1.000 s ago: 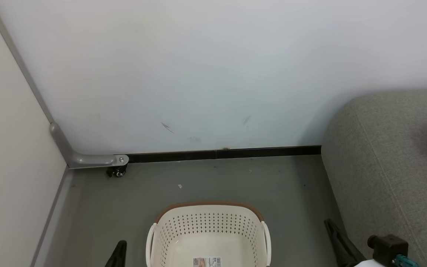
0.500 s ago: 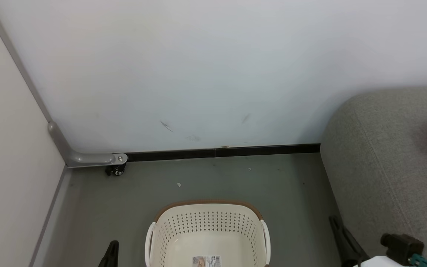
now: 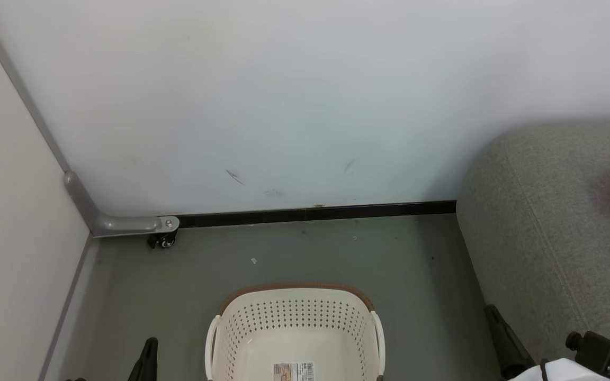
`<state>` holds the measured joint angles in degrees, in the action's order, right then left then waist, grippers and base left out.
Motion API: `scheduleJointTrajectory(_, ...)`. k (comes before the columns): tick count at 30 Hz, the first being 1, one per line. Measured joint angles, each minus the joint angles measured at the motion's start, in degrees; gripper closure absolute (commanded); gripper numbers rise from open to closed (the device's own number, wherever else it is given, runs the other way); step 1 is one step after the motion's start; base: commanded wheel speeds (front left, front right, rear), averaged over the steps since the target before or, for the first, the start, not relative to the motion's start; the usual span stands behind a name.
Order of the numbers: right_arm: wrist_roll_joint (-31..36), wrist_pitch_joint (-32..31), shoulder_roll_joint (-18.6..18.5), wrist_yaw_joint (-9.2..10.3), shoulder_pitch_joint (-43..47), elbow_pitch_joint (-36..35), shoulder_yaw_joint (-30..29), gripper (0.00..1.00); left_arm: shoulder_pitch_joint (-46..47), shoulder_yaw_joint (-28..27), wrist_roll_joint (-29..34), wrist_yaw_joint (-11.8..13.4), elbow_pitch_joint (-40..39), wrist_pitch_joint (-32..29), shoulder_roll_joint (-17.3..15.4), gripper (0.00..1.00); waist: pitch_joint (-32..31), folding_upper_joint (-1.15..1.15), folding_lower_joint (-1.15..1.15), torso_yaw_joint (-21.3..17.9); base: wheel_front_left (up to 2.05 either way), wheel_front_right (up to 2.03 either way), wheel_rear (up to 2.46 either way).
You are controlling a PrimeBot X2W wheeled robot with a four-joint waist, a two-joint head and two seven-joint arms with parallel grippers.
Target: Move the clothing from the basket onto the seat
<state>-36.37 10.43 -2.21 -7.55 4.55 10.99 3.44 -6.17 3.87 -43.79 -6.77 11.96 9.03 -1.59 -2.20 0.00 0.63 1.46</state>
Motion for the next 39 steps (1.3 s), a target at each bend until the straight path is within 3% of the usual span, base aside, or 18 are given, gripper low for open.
scheduleJointTrajectory(7, -6.25, -1.37, -0.4, 0.01, -0.11, 0.09, -0.65, 1.0, 1.15, -0.74, -4.87, 0.0, 0.14, -1.52, -0.21, 1.0, -0.16, 0.0, 0.3, -0.15, 0.0, 0.0, 0.0)
scheduleJointTrajectory(15, -13.38, -2.74, -1.22, 0.01, -0.31, 0.37, -1.03, 1.0, 1.44, -1.45, -10.95, -0.01, 0.34, -3.26, -0.33, 1.0, -0.18, 0.0, 0.36, -0.31, 0.0, 0.0, 0.0)
scheduleJointTrajectory(31, -27.51, -5.21, -2.02, 0.05, -2.76, 1.34, -2.25, 1.0, 3.77, -2.93, -22.4, -0.01, 1.45, -6.45, -0.58, 1.0, 0.75, 0.0, -0.36, -0.65, 0.0, 0.0, 0.0)
scheduleJointTrajectory(39, -34.52, -6.47, -2.33, 0.05, -3.65, 2.27, -2.66, 1.0, 4.92, -3.53, -28.25, -0.01, 1.93, -7.9, -0.74, 1.0, 1.3, 0.0, -0.54, -0.83, 0.0, 0.0, 0.0)
